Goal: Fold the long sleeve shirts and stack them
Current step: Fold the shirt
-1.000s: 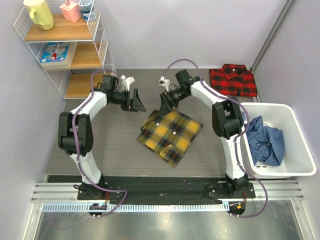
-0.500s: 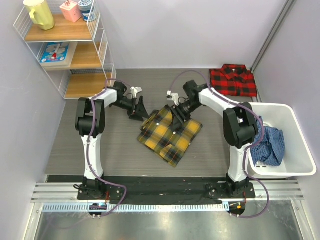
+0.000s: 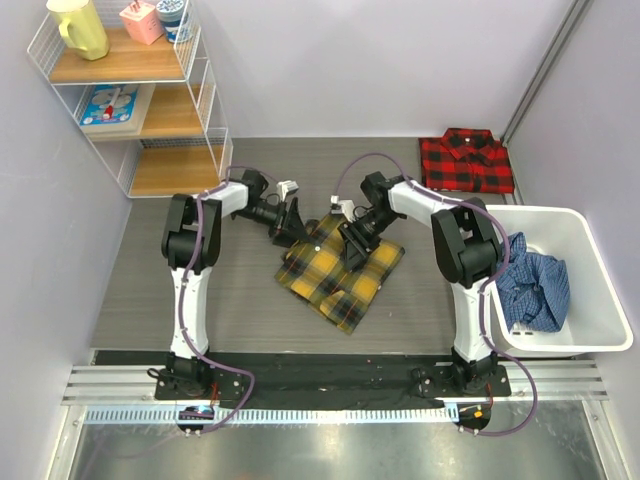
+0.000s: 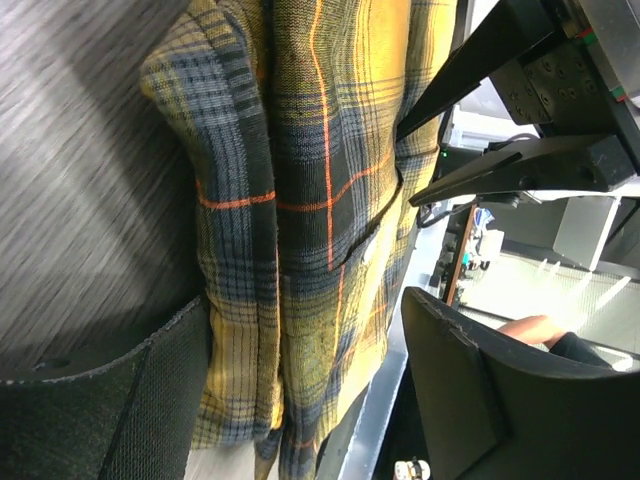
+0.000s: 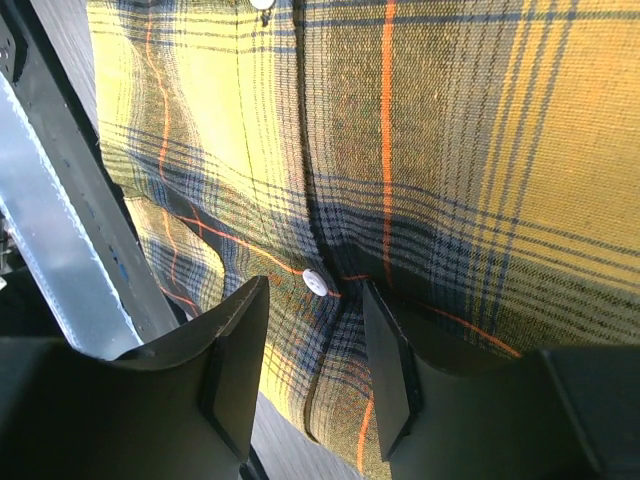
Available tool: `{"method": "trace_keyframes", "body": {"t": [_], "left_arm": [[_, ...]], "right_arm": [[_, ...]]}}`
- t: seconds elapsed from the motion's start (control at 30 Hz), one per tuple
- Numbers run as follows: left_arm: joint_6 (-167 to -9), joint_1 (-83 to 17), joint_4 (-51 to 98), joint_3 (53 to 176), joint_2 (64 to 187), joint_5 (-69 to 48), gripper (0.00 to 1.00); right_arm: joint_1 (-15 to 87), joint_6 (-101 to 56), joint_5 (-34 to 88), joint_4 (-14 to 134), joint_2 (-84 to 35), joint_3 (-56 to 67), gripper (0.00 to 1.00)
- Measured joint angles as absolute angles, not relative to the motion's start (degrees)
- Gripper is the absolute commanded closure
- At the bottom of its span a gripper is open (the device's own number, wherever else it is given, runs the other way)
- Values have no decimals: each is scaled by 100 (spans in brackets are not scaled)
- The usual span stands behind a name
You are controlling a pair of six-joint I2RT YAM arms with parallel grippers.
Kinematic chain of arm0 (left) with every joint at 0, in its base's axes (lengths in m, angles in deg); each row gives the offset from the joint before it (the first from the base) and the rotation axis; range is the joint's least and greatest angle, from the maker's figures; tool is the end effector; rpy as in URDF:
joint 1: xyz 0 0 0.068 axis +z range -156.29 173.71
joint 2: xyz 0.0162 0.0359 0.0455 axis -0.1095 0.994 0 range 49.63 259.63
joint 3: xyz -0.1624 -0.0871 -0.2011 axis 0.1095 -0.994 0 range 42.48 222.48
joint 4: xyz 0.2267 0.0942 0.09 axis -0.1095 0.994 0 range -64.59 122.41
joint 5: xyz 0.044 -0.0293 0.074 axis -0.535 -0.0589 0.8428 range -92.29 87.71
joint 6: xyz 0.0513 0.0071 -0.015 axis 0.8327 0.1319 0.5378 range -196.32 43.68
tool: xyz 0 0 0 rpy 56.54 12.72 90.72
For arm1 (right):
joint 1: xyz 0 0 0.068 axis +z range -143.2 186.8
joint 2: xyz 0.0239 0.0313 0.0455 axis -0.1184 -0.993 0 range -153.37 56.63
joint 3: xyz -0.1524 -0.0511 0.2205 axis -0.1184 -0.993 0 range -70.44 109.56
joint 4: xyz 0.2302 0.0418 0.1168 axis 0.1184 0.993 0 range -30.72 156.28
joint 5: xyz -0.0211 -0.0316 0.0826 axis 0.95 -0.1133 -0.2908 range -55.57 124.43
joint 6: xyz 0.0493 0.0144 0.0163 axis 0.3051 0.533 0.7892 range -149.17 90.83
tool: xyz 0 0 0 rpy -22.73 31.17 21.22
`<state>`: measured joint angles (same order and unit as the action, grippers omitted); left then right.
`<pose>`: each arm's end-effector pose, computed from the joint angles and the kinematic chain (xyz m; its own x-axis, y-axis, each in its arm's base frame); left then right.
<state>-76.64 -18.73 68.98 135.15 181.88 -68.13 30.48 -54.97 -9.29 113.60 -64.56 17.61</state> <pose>0.4180 -0.1255 0.1111 -0.9706 0.2118 -0.1143 0.1891 0.3774 -0.9065 0.3557 0.1829 0.1561 -0.6851 -0.6440 -0.3405 -0.6849 0.4102 0.6022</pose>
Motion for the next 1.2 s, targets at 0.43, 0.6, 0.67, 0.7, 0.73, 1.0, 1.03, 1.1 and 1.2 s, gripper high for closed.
{"method": "trace_keyframes", "body": {"t": [0.43,0.6,0.67,0.7,0.73,1.0,1.03,1.1,1.2], "left_arm": [[-8214,-2171,6247,13255,18168,-6606,72],[-8337,-2214,6241,13263,18148,-6282,100],[-8313,-2188,6496,13421,18144,-6136,100],[-8208,-2173,6802,13681,18157,-5972,100],[-8096,-2160,7069,13952,18177,-5816,100],[-6444,-2085,9357,18889,18629,-3622,100],[-6164,-2118,9375,19012,18463,-3244,100],[-5644,-2315,9231,18457,17818,-2479,100],[-4934,-2988,8592,16570,16562,-1314,100]], "right_arm": [[3048,-5534,-964,11596,-6637,2006,49],[3035,-5429,-1039,11634,-6642,2036,35],[3005,-5313,-1146,11603,-6635,2052,25],[2968,-5230,-1235,11561,-6626,2065,22],[2898,-5114,-1329,11498,-6607,2065,21],[1418,-4172,-1782,10875,-5988,2047,18],[1265,-4094,-1793,10829,-5892,2032,18],[1108,-3991,-1828,10746,-5722,1945,18],[1118,-3890,-1893,10683,-5584,1752,18]]}}
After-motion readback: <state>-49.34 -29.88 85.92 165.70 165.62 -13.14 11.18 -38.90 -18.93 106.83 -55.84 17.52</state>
